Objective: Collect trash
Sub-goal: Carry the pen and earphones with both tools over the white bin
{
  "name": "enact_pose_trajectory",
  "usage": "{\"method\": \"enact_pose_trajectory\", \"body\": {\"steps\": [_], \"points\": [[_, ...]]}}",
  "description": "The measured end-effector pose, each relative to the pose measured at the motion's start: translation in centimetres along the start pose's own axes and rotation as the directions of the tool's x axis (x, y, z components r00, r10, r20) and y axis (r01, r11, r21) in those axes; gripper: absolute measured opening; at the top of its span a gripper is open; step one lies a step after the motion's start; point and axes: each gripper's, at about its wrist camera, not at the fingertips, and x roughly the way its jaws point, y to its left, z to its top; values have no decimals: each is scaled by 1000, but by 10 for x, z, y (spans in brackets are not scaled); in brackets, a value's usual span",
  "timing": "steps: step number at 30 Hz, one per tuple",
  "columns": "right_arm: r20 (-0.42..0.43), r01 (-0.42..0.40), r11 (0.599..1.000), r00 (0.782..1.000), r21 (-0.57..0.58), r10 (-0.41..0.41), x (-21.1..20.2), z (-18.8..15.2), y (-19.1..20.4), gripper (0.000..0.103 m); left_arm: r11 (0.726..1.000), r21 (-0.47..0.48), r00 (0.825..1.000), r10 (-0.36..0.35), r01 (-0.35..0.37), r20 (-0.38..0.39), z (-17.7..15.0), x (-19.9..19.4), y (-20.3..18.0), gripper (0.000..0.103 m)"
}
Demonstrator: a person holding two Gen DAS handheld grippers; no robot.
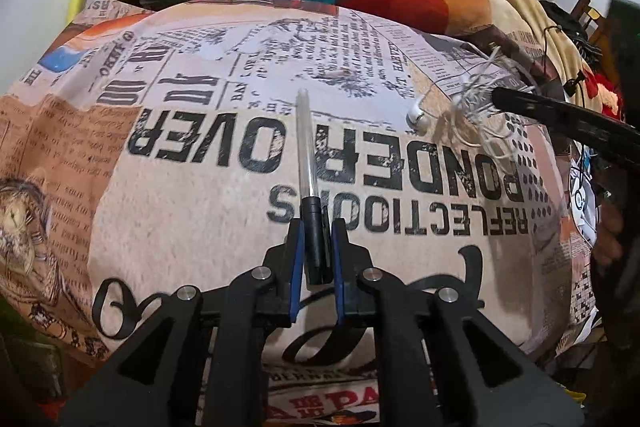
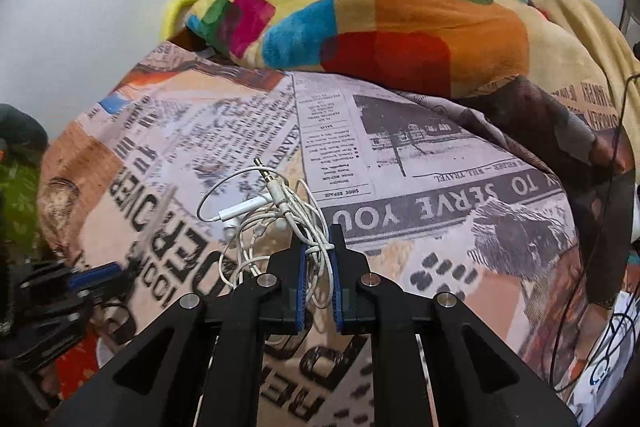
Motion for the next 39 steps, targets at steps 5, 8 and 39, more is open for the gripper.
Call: {"method": "enact_pose_trajectory", "body": {"steps": [5,8,39], "points": [[19,-12,1000,1000,-6,12,-16,4,8,9,998,-8,998,60,-60,-9,5,5,-10,12],[37,-20,1000,999,-5,21,-26,7,12,9,992,17,992,122,-121,-22,10,8,-21,12],[194,-174,961,957,-216,217,-167,-20,190,9,956,-278,940,177,-94,292,-99,-277,51,12]]}}
